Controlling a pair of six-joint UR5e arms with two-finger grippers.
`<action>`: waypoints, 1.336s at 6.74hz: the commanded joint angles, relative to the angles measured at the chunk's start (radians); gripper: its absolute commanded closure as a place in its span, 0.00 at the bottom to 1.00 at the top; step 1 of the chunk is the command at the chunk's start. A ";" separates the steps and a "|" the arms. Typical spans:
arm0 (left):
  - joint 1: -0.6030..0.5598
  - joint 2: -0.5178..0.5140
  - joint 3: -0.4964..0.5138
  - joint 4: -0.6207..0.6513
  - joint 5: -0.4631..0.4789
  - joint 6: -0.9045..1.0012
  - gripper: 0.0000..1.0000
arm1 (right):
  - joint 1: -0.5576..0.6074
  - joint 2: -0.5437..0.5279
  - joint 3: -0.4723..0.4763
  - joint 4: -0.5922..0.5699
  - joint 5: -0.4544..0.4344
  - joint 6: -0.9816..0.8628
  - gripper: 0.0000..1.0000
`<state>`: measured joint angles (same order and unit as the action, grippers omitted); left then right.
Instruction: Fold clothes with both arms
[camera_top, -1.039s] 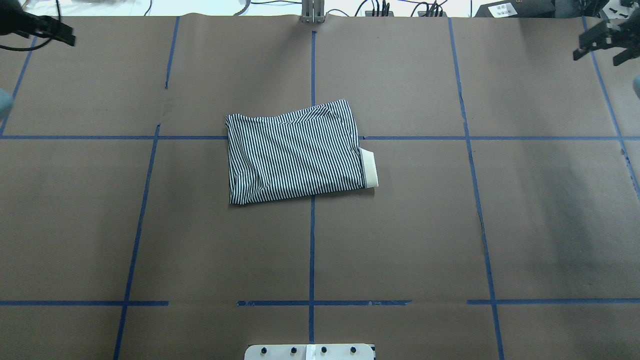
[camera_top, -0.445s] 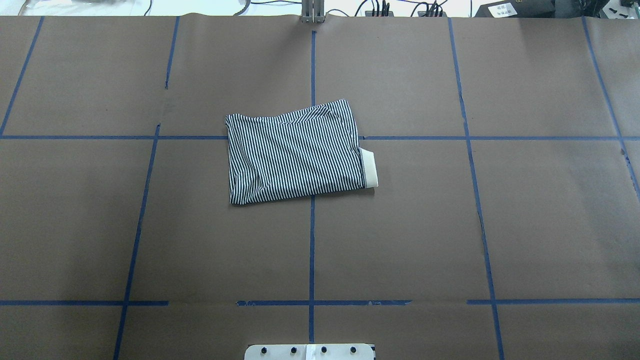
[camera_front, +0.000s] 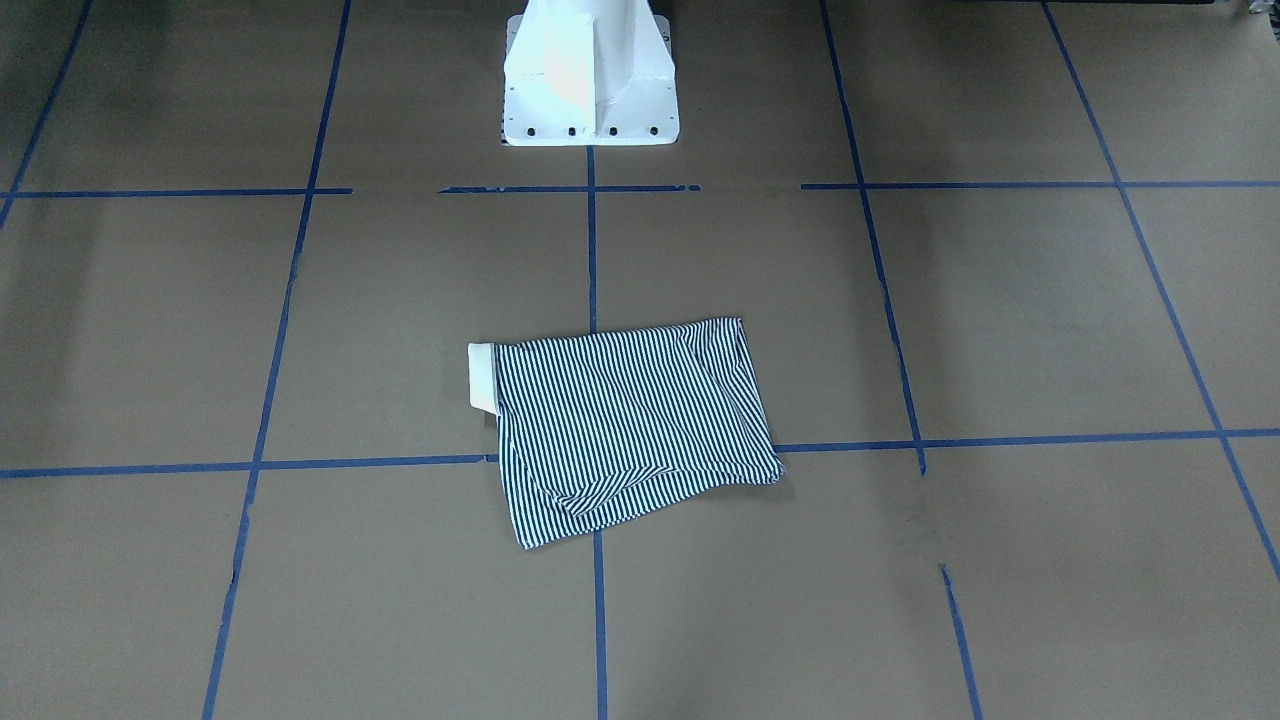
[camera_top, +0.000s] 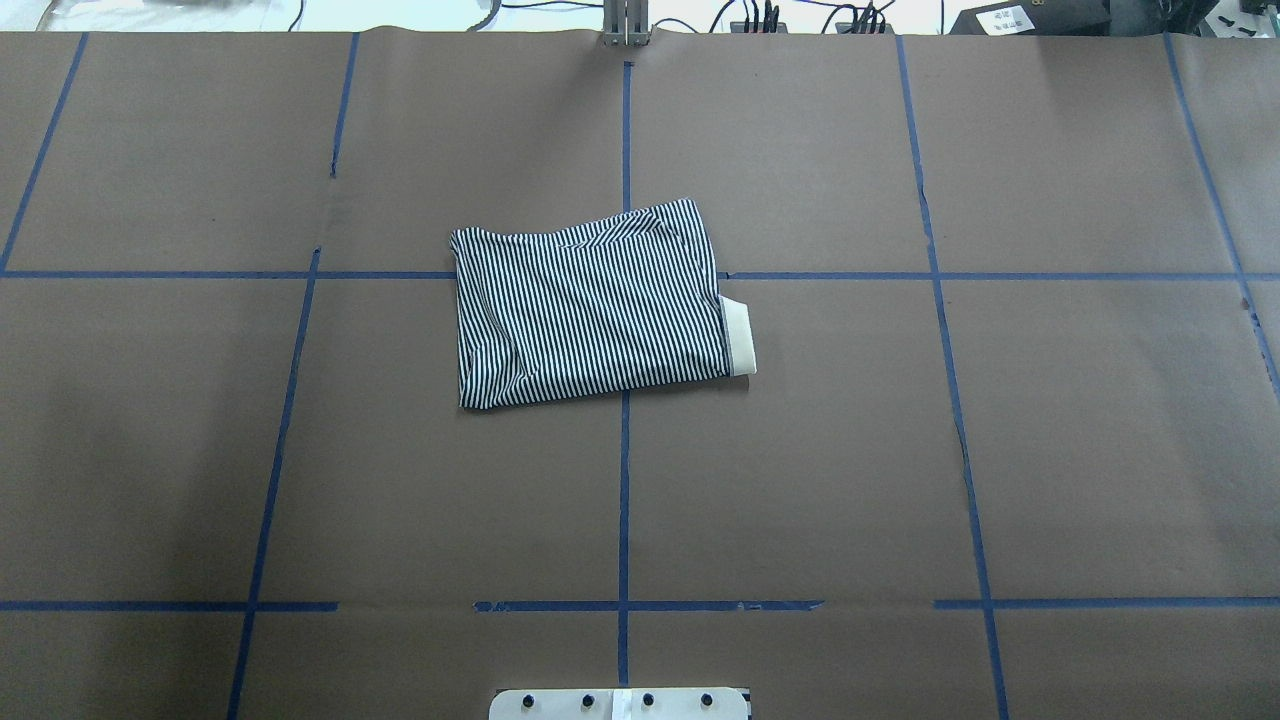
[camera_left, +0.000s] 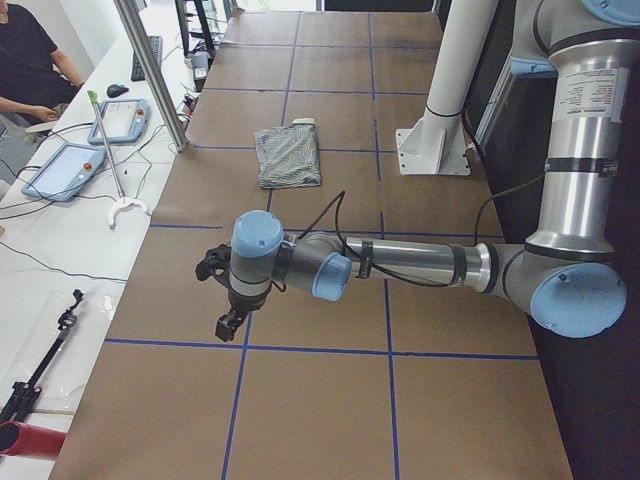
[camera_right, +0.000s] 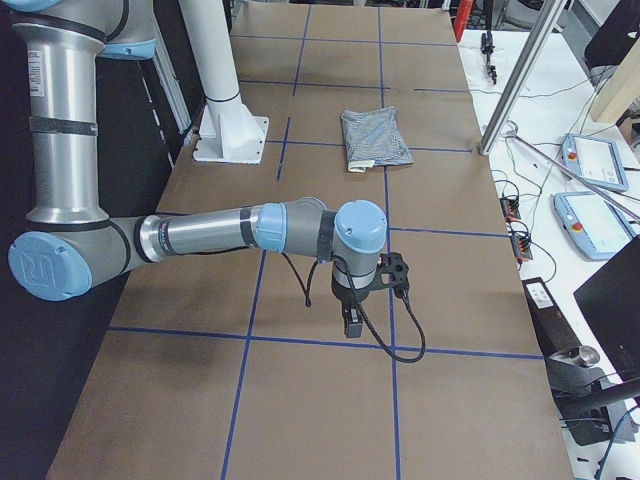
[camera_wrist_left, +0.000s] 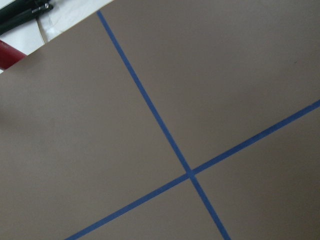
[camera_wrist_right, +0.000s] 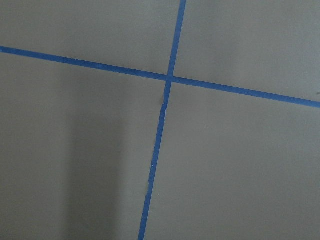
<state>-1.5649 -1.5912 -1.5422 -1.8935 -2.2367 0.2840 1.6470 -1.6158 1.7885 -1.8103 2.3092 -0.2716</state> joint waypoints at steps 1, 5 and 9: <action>0.002 -0.012 0.076 0.044 -0.006 -0.040 0.00 | -0.007 -0.002 -0.037 0.078 0.002 0.023 0.00; 0.002 0.002 -0.087 0.332 -0.044 -0.121 0.00 | -0.007 -0.007 -0.052 0.083 0.009 0.066 0.00; 0.002 0.004 -0.085 0.332 -0.044 -0.118 0.00 | -0.012 -0.010 -0.112 0.088 0.006 0.068 0.00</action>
<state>-1.5631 -1.5878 -1.6276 -1.5617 -2.2810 0.1641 1.6381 -1.6258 1.6879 -1.7232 2.3150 -0.2052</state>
